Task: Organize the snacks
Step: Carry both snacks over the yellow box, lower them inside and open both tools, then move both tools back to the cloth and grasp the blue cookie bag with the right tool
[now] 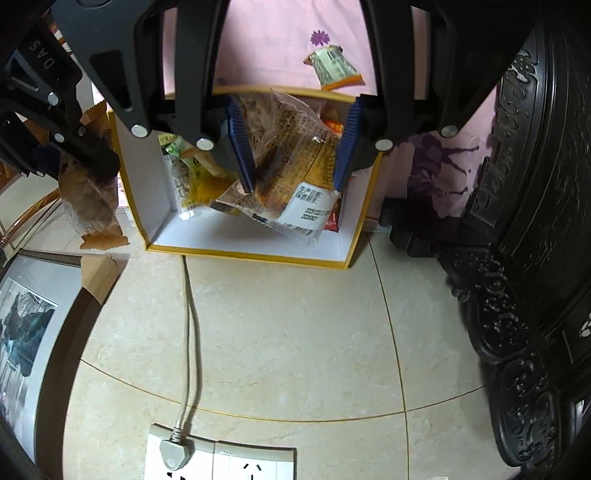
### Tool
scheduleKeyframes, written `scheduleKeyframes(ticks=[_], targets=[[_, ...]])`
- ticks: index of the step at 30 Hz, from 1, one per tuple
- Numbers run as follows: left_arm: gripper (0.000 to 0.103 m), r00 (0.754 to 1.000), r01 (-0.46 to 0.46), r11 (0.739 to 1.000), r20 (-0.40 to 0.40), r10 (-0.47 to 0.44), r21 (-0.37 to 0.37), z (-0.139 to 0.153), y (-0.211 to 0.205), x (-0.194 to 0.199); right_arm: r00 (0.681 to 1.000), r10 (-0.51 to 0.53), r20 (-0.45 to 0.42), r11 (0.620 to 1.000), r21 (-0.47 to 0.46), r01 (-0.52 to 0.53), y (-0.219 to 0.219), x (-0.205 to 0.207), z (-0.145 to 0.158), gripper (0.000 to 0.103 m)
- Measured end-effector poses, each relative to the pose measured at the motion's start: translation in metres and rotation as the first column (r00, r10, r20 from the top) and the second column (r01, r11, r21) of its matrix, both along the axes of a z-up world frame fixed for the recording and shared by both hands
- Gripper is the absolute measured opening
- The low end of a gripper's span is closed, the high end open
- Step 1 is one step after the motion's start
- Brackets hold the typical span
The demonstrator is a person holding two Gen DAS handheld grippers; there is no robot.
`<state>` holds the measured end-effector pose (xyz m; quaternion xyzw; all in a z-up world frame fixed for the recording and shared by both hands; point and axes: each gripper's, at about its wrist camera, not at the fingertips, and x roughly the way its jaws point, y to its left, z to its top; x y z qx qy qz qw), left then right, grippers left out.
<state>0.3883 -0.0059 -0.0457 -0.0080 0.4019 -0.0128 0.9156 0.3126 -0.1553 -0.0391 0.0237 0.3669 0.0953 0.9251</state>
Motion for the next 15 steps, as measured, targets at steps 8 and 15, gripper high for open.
scheduleKeyframes(ticks=[8,15], targets=[[0.074,0.999,-0.025,1.0,-0.028,0.026,0.009,-0.002,0.006,0.047,0.995,-0.069,0.073,0.996,-0.049,0.072,-0.007,0.037,0.011,0.081],[0.094,0.996,-0.077,0.997,0.036,0.077,-0.014,0.013,0.02,0.043,0.993,-0.09,0.078,0.994,-0.046,0.094,-0.03,0.036,0.017,0.085]])
